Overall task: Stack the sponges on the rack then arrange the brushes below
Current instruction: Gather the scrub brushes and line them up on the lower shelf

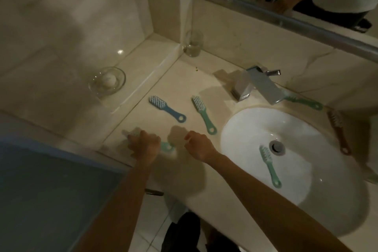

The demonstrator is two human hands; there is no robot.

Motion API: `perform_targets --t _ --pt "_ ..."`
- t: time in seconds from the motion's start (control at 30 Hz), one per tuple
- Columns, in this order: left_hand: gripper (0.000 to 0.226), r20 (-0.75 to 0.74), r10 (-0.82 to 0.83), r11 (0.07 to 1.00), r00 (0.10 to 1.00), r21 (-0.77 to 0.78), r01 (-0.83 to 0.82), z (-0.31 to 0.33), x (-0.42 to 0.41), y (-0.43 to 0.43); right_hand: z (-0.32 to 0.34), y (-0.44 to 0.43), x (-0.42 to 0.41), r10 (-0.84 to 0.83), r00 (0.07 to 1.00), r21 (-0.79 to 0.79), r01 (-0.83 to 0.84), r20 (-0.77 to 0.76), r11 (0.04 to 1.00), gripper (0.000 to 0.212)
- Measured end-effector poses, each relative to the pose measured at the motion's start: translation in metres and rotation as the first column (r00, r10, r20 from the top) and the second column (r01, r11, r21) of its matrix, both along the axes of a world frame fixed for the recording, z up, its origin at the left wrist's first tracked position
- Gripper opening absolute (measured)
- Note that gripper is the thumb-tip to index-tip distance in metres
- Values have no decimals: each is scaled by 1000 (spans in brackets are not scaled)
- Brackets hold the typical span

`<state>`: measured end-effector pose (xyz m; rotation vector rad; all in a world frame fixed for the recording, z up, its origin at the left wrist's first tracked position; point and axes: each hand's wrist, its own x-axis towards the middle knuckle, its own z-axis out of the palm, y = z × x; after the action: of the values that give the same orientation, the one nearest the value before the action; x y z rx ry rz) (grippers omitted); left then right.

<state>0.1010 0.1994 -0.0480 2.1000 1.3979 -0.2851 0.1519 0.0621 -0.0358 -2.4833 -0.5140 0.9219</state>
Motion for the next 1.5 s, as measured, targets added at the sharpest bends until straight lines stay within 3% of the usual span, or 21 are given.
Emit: perform_targets --t 0.2,0.3,0.47,0.57,0.67,0.87,0.97,1.13,1.3,1.5 --pt "48 105 -138 985 985 122 125 -15 15 7 -7 25 27 -68 988 7 68 142 998 33" --pt "56 208 -77 996 975 68 64 -11 20 12 -6 50 44 -23 986 -44 31 167 999 36" --pt "45 336 11 999 942 -48 5 -12 24 28 -13 83 60 90 977 -98 -72 194 993 46" --pt "46 301 -31 999 953 -6 34 -18 23 39 -19 90 62 119 968 -120 -94 219 988 45" --pt "31 292 -82 996 953 48 71 -21 18 49 -23 98 64 101 968 -154 -66 232 986 40" --pt "31 383 -16 1000 924 -16 24 -4 15 56 -24 96 62 55 982 -210 -17 181 978 39" --pt "22 456 -34 995 890 -69 73 6 12 45 -20 73 57 37 987 -199 -5 157 980 33" --pt "15 516 -16 983 856 -147 107 29 15 12 4 8 49 -148 979 -37 155 141 987 36" --pt "23 539 -173 942 824 -153 298 50 32 -54 38 -92 38 -309 926 47 306 218 951 24" --pt "26 610 -347 746 713 -281 603 65 53 -175 68 -223 13 -527 764 130 519 371 845 19"
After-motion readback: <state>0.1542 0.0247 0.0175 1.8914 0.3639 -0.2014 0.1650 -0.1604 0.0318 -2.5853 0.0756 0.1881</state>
